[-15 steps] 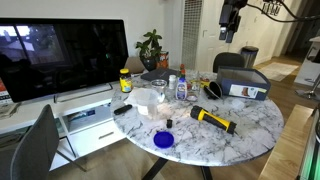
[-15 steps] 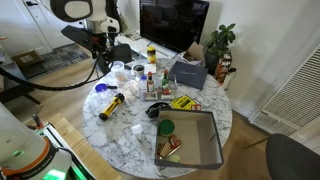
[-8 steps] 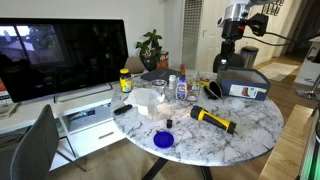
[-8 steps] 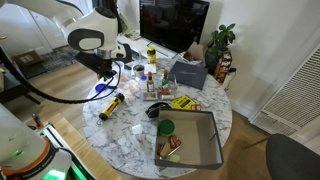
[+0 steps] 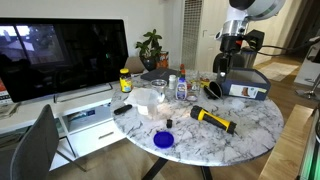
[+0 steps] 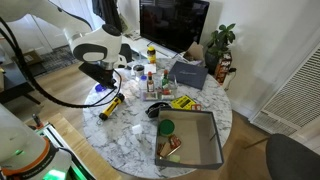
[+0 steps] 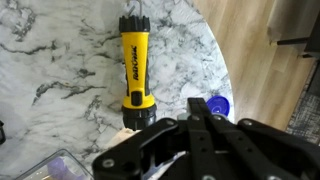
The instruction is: Turn of the flashlight
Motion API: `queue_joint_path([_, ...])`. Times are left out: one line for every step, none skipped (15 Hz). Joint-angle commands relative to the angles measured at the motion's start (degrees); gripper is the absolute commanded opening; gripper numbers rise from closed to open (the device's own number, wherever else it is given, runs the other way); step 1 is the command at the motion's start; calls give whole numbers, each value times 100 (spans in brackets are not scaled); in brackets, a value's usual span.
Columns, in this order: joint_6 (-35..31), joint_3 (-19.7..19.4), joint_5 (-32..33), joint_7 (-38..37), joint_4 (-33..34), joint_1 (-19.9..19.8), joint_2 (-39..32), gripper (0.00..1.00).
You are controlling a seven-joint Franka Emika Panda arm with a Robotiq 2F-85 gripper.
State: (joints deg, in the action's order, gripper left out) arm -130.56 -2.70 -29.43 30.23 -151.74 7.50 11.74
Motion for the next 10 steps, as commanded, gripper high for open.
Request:
queue_joint_path([11,26,0,0,13,-29,11,1])
queue_joint_path([11,25,0,0,17,-28,15,1])
queue_joint_path([11,25,0,0,18,-28,15,0])
queue_joint_path([-124,27,-139,42,73,6,-242,0])
queue_joint_path([-216,36,-178,74,86,14,-367,0])
queue_joint_path([-322,63,-199,34,84,14,-520,0])
queue_joint_path([-419,89,-248,61,84,21,-673,0])
queue_joint_path([-515,121,-331,96,81,29,-843,0])
queue_joint_path([-592,159,-407,121,93,17,-981,0])
queue_joint_path([-661,208,-555,183,111,3,-1159,0])
